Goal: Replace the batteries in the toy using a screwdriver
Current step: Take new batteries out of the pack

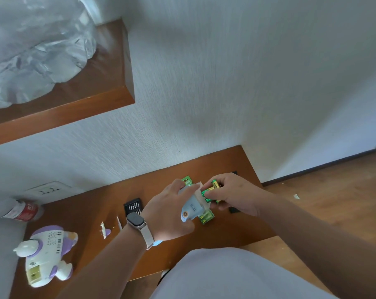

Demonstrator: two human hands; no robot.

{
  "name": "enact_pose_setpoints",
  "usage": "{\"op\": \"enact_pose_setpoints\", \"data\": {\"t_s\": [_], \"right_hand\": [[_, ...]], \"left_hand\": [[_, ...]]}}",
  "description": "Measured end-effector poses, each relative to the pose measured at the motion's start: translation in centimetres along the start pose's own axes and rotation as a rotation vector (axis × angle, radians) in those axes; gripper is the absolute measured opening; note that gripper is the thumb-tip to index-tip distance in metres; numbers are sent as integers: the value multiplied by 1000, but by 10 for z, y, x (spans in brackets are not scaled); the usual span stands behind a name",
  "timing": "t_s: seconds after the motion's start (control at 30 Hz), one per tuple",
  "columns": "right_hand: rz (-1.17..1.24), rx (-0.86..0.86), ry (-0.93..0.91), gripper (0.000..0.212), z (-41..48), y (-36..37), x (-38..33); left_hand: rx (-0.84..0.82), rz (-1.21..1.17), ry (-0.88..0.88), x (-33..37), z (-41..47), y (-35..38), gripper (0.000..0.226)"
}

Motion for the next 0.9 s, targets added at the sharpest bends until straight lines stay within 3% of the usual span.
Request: {"op": "enact_pose_setpoints", "data": {"t_s": [0.37,0.53,0.9], "right_hand": [[-391,110,-226,18,6,-9,-19],[-257,54,-240,15,12,1,-22],[-281,-6,-236,17,15,8,-23]], "left_hand": [[86,-15,-27,13,0,-4,88],[108,-41,-60,10,1,-3,89],[126,-118,-145,2,8,-7,97]]}}
Point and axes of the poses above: each hand's wrist, its own z-axis towards the middle knuckle, its own y-axis out of the palm, x = y × z, the point moved 7 cm from there along z, towards the middle knuckle, and after that the axes turned 11 degrees about x, right-handed, at the moved point
